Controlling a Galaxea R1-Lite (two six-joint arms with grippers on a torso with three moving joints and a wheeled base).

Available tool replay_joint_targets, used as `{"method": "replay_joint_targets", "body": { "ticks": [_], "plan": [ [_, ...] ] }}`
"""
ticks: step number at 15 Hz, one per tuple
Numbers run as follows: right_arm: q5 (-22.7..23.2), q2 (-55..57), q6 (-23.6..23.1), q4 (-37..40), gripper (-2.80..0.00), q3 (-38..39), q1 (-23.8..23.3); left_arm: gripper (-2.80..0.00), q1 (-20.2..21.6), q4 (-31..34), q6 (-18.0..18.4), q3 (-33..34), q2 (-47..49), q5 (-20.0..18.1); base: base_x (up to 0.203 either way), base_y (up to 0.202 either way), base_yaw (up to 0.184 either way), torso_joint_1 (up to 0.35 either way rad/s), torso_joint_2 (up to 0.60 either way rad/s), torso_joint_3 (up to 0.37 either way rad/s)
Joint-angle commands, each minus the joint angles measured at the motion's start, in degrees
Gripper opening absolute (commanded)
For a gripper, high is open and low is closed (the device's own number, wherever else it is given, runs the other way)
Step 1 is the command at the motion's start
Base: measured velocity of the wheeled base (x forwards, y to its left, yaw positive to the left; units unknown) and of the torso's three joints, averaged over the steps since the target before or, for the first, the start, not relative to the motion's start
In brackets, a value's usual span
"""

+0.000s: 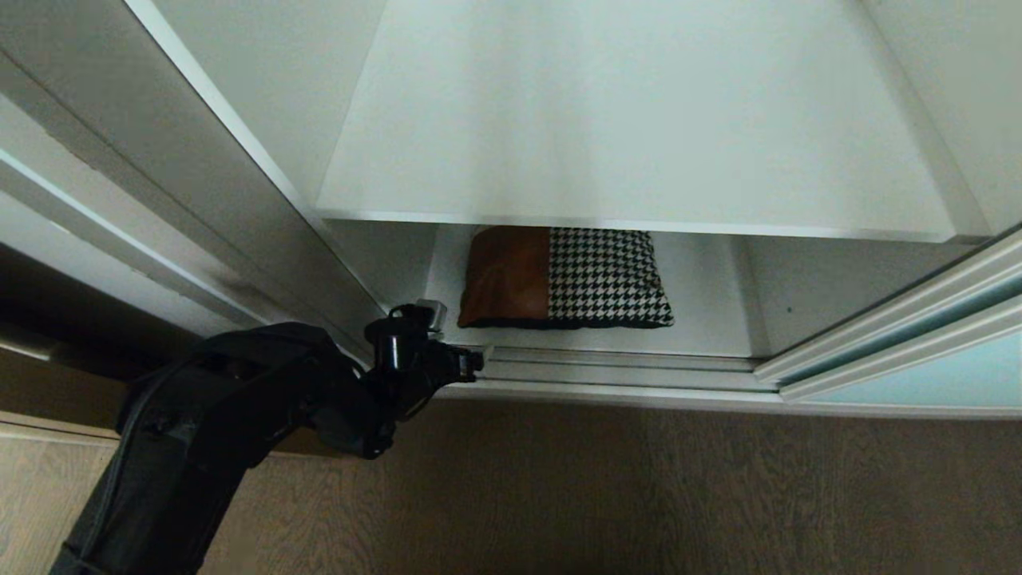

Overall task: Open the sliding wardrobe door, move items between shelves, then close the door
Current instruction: Place the pillow on the higher shelf

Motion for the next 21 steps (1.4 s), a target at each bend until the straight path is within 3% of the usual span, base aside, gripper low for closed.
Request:
{"method": "replay_joint_targets", "body": {
  "ticks": [1,14,21],
  "plan": [
    [0.0,0.0,0.0,0.0,-2.8,0.0,0.0,0.0,0.0,-0.8,1.3,-2.7,3.5,-0.1,0.0,0.0,0.0,0.0,0.0,0.0],
    [0.0,0.0,0.0,0.0,-2.8,0.1,0.0,0.0,-0.1,3.7,1.7,-15.4,8.8,-0.3,0.0,0.0,0.0,0.0,0.0,0.0],
    [0.0,0.0,0.0,0.0,-2.8,0.0,0.0,0.0,-0.3,9.1,2.1,-26.3,12.0,-0.2,0.0,0.0,0.0,0.0,0.0,0.0]
  ]
}}
